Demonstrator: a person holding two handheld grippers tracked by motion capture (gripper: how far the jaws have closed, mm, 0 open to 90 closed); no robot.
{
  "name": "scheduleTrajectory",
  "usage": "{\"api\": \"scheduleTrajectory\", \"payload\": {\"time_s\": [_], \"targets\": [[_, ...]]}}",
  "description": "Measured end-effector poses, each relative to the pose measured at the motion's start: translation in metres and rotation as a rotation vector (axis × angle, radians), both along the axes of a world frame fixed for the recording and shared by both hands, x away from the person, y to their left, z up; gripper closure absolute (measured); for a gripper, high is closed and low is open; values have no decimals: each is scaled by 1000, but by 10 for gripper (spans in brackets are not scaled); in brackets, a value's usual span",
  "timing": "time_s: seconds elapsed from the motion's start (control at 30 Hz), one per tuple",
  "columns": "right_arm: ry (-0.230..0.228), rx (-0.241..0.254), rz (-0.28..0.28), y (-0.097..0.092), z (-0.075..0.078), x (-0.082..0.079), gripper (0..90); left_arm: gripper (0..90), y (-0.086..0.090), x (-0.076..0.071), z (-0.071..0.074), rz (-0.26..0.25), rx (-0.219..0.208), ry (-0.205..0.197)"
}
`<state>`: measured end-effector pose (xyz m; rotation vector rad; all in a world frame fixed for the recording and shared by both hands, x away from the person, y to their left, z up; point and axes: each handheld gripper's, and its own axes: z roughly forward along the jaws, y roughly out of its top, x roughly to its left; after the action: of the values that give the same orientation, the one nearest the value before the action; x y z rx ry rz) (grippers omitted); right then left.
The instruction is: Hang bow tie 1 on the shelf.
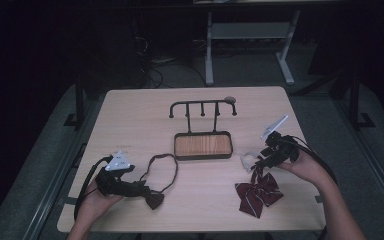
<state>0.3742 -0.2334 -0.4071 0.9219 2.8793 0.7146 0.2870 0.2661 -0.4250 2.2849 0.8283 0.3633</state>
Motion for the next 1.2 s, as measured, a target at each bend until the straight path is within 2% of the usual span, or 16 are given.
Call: {"api": "scheduleTrajectory", "payload": {"time_s": [0.23,0.43,0.57,0.67,0.9,1.2], "targets": [[22,-15,2,2,-8,9,458,304,-1,0,0,-3,1,2],[25,-48,3,7,-6,17,468,303,-3,1,2,-6,0,-1],[22,-37,-6,7,-4,24,493,303,-1,1,1,2,-4,3],[37,-65,-17,9,-6,28,511,304,0,1,2,5,-4,-1],[48,-81,-35,8,-7,35,563,304,-1,1,1,-4,-1,-1],[57,-127,-36,12,-18,41,606,304,1,0,2,1,-2,-8]]}}
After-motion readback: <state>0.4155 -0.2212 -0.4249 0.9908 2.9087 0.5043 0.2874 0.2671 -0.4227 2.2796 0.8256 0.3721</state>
